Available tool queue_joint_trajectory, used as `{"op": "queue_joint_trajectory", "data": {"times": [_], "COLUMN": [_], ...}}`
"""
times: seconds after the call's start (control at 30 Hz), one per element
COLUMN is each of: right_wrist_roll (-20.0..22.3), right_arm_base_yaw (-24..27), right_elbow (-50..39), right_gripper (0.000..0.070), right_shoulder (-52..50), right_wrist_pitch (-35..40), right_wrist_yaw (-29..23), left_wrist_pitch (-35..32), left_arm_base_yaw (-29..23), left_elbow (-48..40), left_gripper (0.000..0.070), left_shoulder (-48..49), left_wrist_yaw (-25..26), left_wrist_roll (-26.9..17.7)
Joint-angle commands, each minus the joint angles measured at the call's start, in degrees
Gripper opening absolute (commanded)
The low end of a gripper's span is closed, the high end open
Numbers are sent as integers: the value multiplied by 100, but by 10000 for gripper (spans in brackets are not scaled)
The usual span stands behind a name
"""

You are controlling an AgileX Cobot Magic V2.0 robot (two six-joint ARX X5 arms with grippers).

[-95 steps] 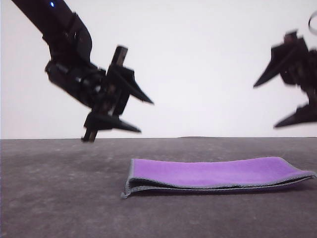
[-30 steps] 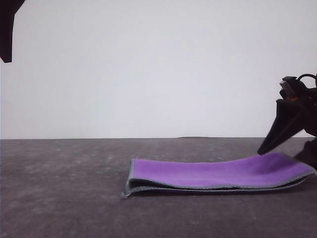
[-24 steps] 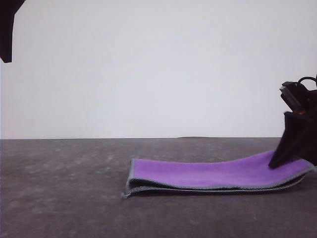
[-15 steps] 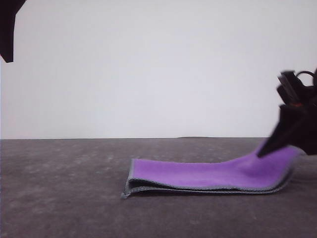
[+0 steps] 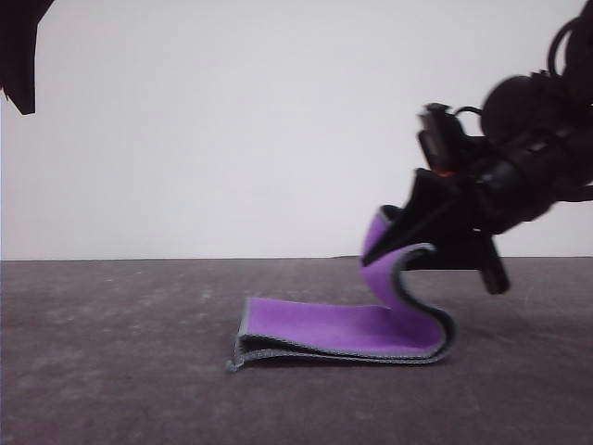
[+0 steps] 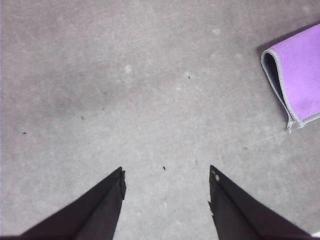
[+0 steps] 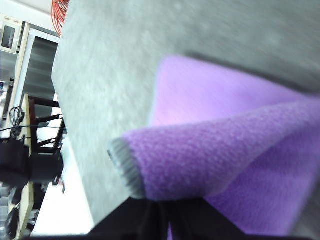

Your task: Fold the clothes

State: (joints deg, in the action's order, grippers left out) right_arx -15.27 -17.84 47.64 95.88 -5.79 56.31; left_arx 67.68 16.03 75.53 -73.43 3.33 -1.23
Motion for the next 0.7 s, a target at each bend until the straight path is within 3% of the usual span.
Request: {"op": "queue_joint_trajectory", "data": {"times": [0.0,0.33,0.53,0.6,0.67], "right_wrist_roll": [-388,-1030,-1137,-1137,-1134], "right_arm_base_yaw": [-136,-723,-835,-834,-834], "right_elbow": [70,72,72,72,72], "right_gripper": [3,3,10,52,152], "right_shoulder": [120,291,303,303,303], "right_wrist_pitch": [138,971,1175,1175,1175], "right_wrist_yaw": [-77,-430,-553,-545,-545], "left_wrist_pitch": [-20,-25,-24,-24,-24], "left_arm_base_yaw": [15,15,15,15,15], "left_elbow": [48,48,48,48,48], "left_gripper": [314,314,314,314,314], "left_shoulder": [-33,-33,-33,-33,-33], "left_wrist_yaw": [34,33,33,33,33], "left_wrist_roll": [44,40,20,14,12]}}
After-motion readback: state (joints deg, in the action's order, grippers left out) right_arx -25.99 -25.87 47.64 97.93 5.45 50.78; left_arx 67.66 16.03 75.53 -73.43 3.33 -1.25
